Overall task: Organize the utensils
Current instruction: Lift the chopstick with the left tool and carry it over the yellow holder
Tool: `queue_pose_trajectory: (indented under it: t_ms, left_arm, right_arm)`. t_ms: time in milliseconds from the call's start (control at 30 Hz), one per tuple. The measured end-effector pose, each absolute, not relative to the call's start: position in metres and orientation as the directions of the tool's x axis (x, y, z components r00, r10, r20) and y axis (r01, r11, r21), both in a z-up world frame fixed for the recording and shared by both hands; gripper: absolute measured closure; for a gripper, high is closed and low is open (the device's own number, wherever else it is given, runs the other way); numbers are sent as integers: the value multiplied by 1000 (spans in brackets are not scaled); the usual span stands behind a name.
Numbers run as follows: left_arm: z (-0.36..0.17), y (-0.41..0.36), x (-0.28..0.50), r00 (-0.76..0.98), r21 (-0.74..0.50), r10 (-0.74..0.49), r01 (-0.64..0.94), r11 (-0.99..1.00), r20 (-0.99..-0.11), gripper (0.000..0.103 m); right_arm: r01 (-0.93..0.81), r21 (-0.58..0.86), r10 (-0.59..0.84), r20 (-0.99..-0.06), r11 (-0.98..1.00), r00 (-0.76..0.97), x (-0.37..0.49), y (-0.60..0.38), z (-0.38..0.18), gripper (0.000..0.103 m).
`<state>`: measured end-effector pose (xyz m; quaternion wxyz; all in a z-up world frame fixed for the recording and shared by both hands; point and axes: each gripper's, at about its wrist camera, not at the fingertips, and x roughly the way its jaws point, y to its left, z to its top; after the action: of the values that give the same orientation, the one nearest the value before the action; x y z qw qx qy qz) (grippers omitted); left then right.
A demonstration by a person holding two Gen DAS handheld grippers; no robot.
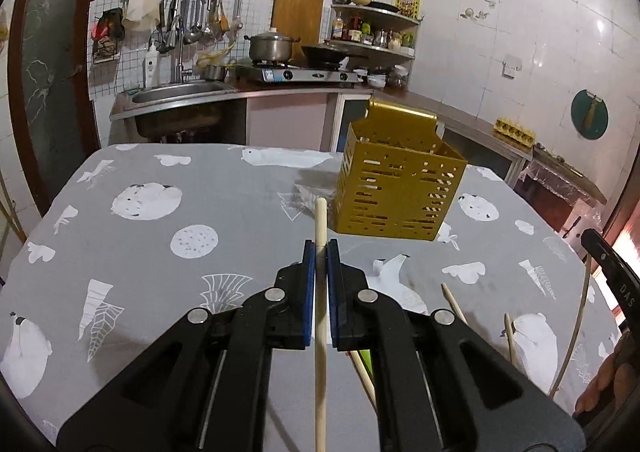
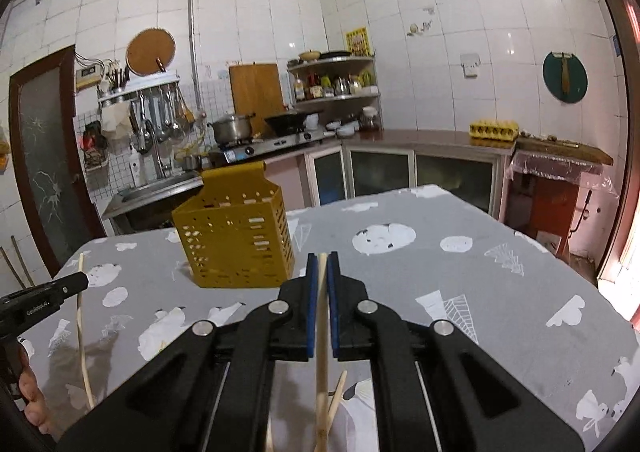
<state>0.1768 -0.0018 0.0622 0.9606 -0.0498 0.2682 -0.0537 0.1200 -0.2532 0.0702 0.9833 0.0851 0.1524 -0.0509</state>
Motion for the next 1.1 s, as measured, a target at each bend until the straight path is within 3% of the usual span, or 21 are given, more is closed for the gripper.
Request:
queue_pose_trajectory:
  t_ms: [467, 1100]
  left_arm:
    - [103, -7, 160, 919, -81, -141, 119, 990, -367, 98]
    - [226, -41, 256, 973, -143, -219, 207, 968, -72, 98]
  right_arm:
    - [85, 130, -62, -174, 988, 983, 112, -245, 104, 98]
    - [28, 78, -31, 43, 997, 999, 202, -220, 216, 98]
